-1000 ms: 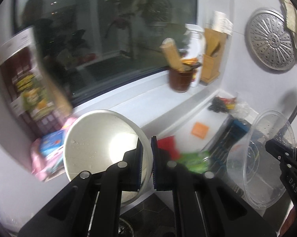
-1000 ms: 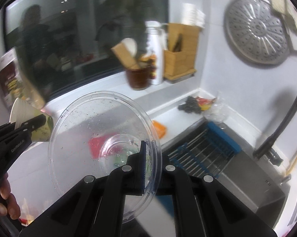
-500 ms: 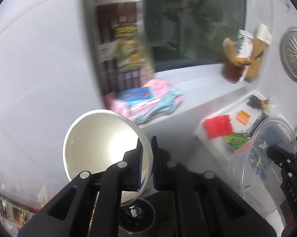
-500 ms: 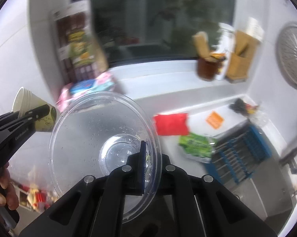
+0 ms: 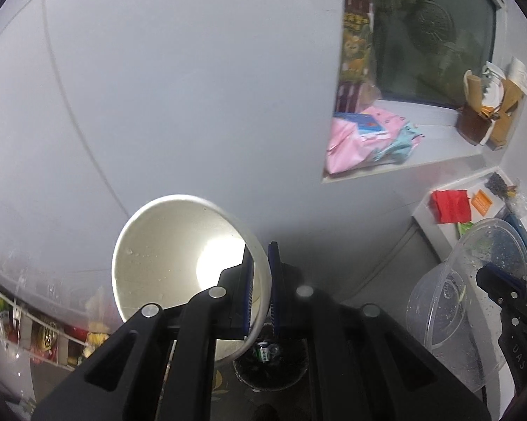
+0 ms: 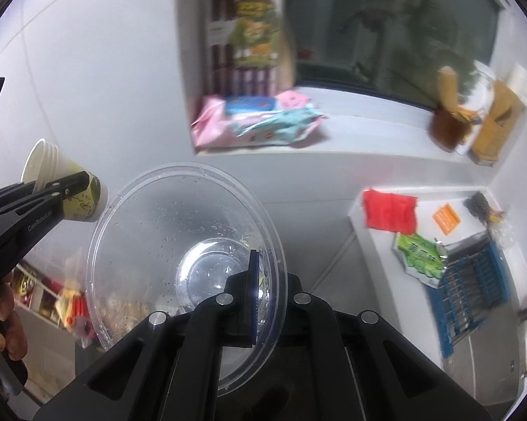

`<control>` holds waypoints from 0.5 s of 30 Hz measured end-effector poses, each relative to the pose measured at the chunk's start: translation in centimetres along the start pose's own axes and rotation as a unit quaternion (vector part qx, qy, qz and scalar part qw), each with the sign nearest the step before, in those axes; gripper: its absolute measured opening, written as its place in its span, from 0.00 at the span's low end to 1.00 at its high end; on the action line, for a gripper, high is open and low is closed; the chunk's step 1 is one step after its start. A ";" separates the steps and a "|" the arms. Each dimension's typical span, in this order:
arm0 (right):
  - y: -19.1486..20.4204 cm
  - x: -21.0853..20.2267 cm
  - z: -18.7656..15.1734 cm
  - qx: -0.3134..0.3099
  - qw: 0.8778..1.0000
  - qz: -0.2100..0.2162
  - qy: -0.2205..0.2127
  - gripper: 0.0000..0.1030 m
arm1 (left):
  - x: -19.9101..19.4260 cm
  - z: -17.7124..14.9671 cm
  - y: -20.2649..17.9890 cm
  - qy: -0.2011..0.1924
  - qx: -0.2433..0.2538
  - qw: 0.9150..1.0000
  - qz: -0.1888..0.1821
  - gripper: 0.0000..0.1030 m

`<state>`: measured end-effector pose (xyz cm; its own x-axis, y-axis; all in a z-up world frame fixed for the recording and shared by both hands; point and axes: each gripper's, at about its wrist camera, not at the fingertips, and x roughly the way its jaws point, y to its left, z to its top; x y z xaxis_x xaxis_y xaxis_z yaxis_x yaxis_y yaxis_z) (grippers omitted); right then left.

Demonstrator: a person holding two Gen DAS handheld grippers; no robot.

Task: Collect trash
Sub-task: 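Carry the paper cup with the left gripper over the trash bin while the right carries the bowl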

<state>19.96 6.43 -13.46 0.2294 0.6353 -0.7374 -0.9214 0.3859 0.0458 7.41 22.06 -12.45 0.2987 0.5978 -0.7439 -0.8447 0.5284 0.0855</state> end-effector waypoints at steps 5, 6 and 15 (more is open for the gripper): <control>2.3 1.2 -0.4 -0.022 1.000 0.011 0.009 0.04 | 0.7 -1.4 1.9 0.013 -0.011 1.000 0.014 0.08; 2.7 1.4 -0.5 -0.026 1.000 0.013 0.011 0.04 | 0.9 -1.7 2.2 0.015 -0.013 1.000 0.017 0.08; 4.8 5.8 -2.7 -0.052 0.997 0.035 0.052 0.04 | 5.4 -5.7 4.0 0.070 -0.038 0.996 0.040 0.08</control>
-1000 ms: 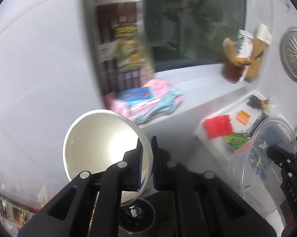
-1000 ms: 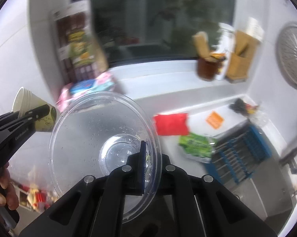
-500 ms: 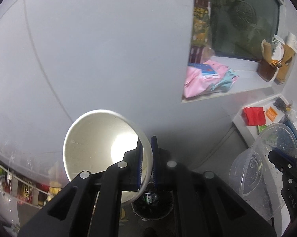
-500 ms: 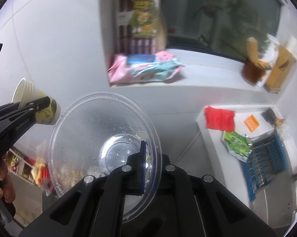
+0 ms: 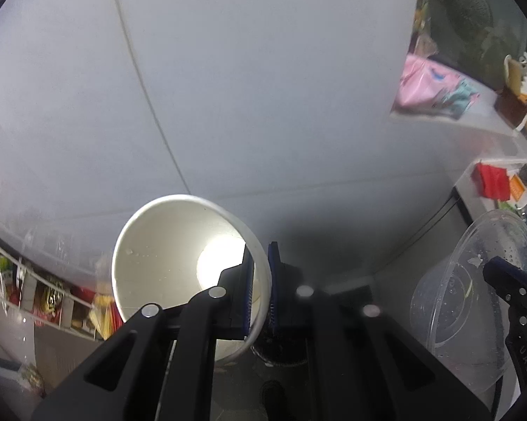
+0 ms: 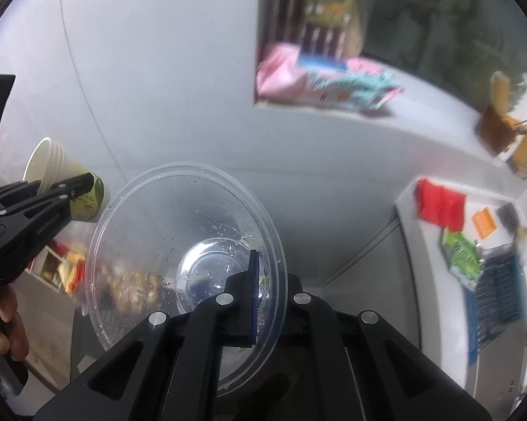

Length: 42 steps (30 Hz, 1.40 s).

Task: Collect trash
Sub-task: 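Carry the paper cup with the left gripper over the trash bin while the right carries the bowl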

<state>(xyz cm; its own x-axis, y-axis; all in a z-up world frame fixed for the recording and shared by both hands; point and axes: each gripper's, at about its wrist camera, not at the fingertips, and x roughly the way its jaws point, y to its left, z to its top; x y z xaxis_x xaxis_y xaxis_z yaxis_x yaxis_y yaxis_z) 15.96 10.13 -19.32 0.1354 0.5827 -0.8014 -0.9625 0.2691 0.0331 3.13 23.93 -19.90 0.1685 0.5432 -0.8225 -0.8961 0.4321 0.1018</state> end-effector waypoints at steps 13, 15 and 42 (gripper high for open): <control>-0.1 8.8 -3.4 -0.023 0.998 -0.001 0.057 0.04 | 13.1 -6.7 -1.5 0.115 -0.037 0.993 0.007 0.09; -0.6 9.7 -3.9 -0.020 0.998 -0.002 0.064 0.04 | 15.9 -8.1 -2.0 0.135 -0.040 0.990 0.005 0.09; -1.6 21.6 -10.2 -0.033 0.991 -0.003 0.129 0.04 | 39.6 -21.7 -5.3 0.262 -0.055 0.963 0.010 0.12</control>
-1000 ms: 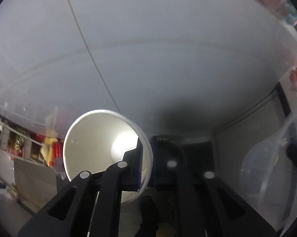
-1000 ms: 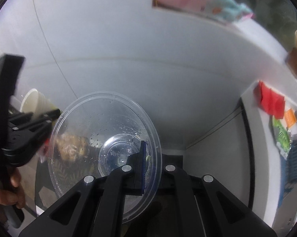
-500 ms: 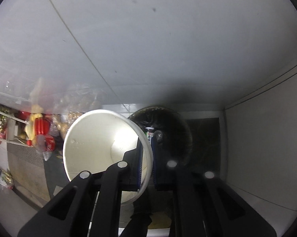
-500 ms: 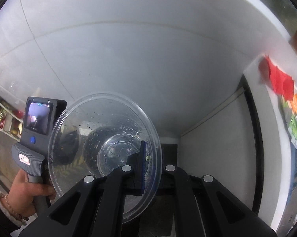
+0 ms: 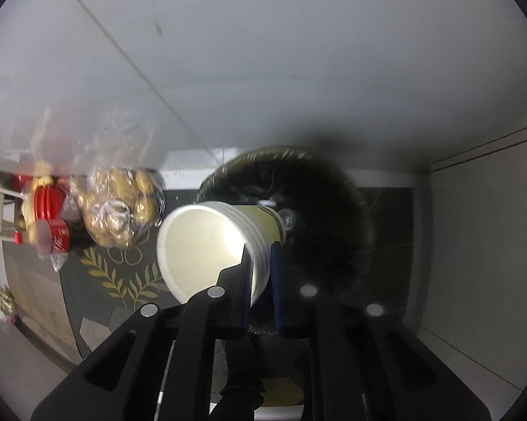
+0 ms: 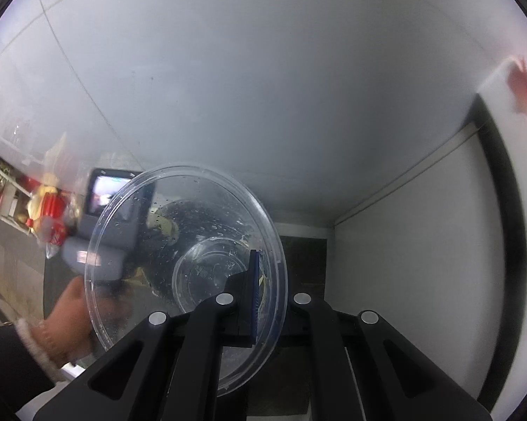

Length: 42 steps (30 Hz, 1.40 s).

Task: Collect trash
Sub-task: 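Carry the paper cup with the left gripper over the trash bin while the right carries the bowl, then open the left gripper to drop the paper cup into the bin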

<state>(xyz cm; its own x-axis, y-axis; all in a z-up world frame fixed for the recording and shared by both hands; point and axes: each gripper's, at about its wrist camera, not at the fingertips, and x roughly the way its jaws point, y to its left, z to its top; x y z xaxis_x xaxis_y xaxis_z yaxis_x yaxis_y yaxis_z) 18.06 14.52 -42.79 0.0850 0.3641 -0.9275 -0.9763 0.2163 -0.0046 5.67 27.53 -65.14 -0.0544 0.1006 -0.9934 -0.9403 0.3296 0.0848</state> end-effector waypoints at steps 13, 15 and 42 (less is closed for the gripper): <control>-0.8 1.7 -0.1 0.009 1.000 -0.004 0.017 0.04 | 0.7 -0.6 0.1 -0.005 0.009 1.000 0.008 0.12; -0.6 1.9 0.0 0.011 1.000 -0.006 0.017 0.04 | -1.0 -0.6 0.1 -0.017 0.011 1.000 0.003 0.12; 2.7 3.3 0.7 -0.014 1.000 -0.004 0.026 0.04 | -18.7 -1.8 4.7 -0.100 -0.020 0.995 -0.009 0.53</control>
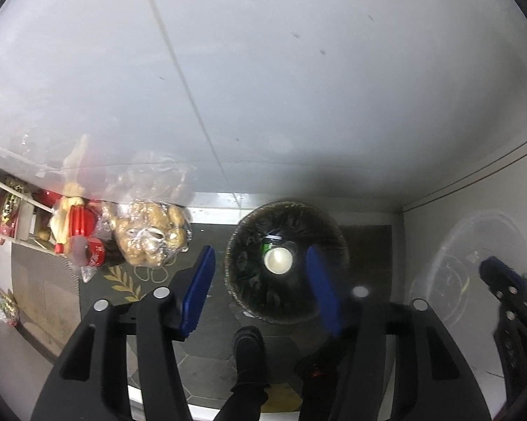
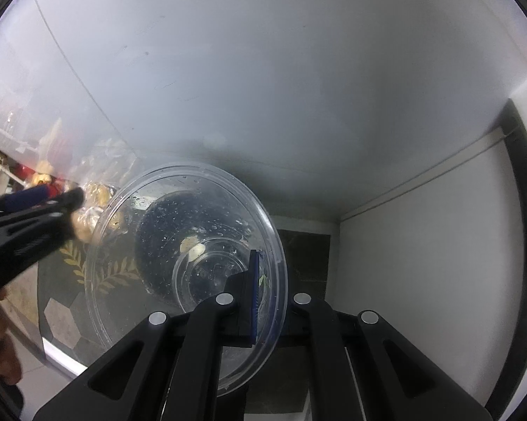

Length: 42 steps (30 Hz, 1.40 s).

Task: Collect trash
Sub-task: 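Open the left gripper to drop the paper cup into the bin, then open the right gripper to drop the clear bowl into the bin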

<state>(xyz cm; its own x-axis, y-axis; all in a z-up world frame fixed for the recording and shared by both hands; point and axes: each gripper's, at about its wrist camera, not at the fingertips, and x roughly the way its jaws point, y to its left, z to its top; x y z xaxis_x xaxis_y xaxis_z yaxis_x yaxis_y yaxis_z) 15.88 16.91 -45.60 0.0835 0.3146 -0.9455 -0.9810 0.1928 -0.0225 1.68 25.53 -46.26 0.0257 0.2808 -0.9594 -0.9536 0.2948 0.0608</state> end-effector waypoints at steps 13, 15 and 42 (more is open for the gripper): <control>2.4 6.7 0.1 -0.015 0.999 -0.004 0.049 0.04 | -5.2 -1.4 3.6 0.004 -0.021 1.000 0.016 0.55; 3.0 8.8 -0.1 -0.012 0.998 -0.005 0.062 0.04 | -5.4 -1.6 3.8 0.005 -0.018 1.000 0.017 0.56; 6.6 26.1 -0.7 -0.003 0.982 -0.028 0.189 0.13 | -0.2 -3.9 3.8 0.051 -0.017 0.998 0.025 0.56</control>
<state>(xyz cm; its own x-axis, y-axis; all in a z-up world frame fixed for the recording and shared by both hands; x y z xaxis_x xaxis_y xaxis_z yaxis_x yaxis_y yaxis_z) 11.46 25.75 -70.69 0.0669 -0.0641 -0.9957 -0.9779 0.1940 -0.0782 -3.15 23.09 -46.95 -0.0512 0.2000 -0.9784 -0.9625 0.2515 0.1018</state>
